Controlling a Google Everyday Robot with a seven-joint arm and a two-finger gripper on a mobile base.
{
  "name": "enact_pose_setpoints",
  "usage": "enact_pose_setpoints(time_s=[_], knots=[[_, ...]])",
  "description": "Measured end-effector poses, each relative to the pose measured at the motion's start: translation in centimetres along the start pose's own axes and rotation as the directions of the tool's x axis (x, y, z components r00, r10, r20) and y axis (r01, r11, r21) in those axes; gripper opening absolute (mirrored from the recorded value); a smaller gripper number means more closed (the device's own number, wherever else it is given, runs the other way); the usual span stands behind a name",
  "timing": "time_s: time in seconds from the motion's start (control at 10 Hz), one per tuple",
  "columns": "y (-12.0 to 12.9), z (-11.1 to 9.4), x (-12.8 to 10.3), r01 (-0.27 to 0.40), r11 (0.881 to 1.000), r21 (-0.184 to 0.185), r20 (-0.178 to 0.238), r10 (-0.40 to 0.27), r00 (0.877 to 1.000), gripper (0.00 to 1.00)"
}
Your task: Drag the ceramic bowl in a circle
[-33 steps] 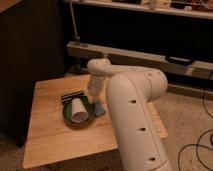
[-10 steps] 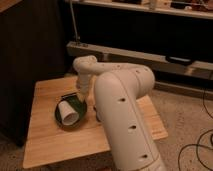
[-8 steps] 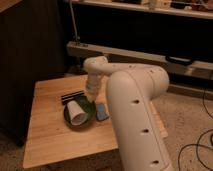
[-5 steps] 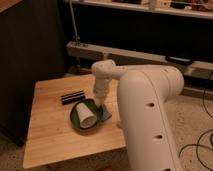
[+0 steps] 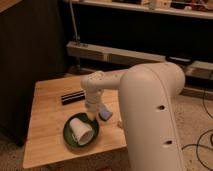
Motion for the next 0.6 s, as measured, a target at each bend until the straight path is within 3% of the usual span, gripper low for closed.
enact_pose_setpoints(time_s=[0.2, 0.6], knots=[[3.3, 0.5, -2.8, 0.078, 0.997, -0.005, 0.002, -0.078, 0.997, 0.00], [5.9, -0.9, -10.8, 0.182, 0.983, -0.019, 0.054, -0.181, 0.982, 0.00]])
